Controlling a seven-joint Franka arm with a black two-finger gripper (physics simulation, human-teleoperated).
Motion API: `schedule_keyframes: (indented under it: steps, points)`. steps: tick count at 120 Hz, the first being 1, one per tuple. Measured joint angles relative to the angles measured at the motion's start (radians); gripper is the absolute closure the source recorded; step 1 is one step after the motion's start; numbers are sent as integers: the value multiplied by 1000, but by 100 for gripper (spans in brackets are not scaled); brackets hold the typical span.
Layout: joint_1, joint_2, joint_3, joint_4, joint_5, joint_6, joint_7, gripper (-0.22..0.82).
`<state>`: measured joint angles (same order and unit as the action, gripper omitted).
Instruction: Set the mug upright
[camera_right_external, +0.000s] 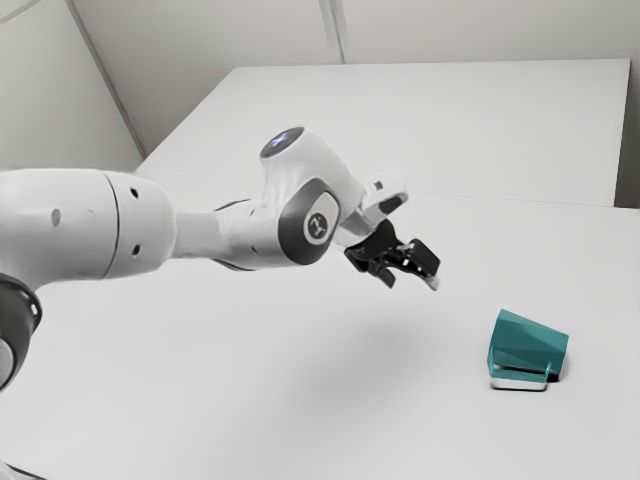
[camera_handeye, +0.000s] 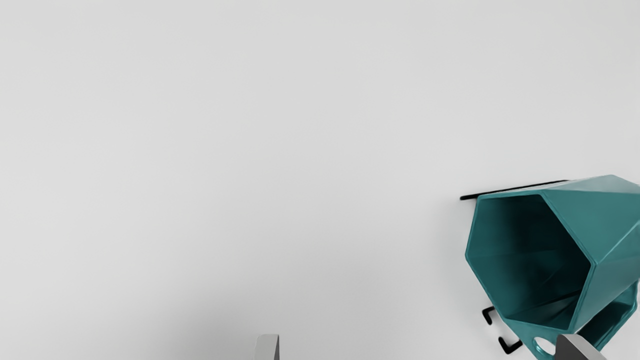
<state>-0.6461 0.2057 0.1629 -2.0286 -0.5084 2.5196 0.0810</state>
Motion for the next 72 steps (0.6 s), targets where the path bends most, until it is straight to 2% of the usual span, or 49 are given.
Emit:
schedule_keyframes:
  steps: [41,72]
  points:
    - [-145,109,-3,39,-99,172,-11,0]
    - [-179,202,-9,101,-124,277,-14,0]
